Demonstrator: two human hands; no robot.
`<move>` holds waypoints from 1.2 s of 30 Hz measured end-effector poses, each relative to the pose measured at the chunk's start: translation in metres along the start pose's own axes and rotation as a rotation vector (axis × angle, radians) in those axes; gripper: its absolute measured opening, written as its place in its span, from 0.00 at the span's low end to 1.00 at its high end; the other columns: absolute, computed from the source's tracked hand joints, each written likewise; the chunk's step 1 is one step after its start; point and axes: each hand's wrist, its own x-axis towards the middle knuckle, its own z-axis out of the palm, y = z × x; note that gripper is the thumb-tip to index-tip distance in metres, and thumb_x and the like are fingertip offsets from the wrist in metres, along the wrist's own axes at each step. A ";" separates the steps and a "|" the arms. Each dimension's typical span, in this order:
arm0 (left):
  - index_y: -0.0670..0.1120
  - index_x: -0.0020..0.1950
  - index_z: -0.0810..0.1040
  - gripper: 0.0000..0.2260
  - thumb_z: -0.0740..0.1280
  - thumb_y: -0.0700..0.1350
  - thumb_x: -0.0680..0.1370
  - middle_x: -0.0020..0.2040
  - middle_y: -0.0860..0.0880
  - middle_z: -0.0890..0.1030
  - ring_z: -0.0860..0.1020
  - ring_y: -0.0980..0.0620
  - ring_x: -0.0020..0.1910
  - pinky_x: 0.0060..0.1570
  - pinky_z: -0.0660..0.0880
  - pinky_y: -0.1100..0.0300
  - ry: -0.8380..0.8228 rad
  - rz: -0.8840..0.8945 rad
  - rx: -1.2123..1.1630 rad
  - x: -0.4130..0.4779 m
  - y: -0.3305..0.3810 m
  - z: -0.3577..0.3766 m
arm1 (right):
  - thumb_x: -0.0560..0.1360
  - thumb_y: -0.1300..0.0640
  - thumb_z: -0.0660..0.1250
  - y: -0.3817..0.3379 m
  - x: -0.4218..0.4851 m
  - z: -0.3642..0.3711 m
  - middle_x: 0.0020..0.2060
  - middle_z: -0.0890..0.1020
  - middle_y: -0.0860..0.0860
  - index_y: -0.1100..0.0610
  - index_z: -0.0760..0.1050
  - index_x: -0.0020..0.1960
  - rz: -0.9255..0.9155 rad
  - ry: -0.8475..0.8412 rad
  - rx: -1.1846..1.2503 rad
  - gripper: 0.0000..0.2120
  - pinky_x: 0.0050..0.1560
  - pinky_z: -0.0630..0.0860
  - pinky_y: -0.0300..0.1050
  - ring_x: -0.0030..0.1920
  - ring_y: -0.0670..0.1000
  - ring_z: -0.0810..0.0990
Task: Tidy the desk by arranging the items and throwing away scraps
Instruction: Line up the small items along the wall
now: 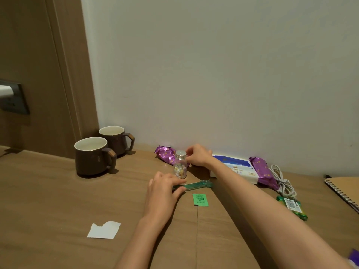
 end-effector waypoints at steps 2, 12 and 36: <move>0.58 0.59 0.79 0.14 0.68 0.54 0.74 0.56 0.60 0.79 0.68 0.58 0.54 0.52 0.67 0.61 -0.004 -0.018 -0.050 0.000 0.001 -0.001 | 0.74 0.47 0.69 -0.001 0.000 -0.001 0.51 0.81 0.52 0.53 0.79 0.55 0.025 0.038 0.061 0.13 0.56 0.68 0.50 0.51 0.52 0.74; 0.52 0.62 0.77 0.12 0.60 0.46 0.80 0.58 0.51 0.79 0.71 0.56 0.58 0.54 0.73 0.60 0.180 -0.309 -0.273 0.004 -0.014 -0.019 | 0.72 0.53 0.72 -0.009 -0.022 -0.042 0.41 0.82 0.49 0.58 0.83 0.51 -0.091 0.408 0.422 0.11 0.41 0.77 0.40 0.43 0.48 0.80; 0.53 0.73 0.64 0.28 0.68 0.52 0.75 0.70 0.51 0.70 0.69 0.51 0.68 0.64 0.68 0.56 -0.234 -0.277 0.025 -0.107 -0.039 -0.133 | 0.73 0.56 0.72 -0.025 -0.203 -0.051 0.45 0.84 0.50 0.54 0.81 0.50 -0.185 0.283 0.750 0.07 0.38 0.77 0.36 0.46 0.48 0.82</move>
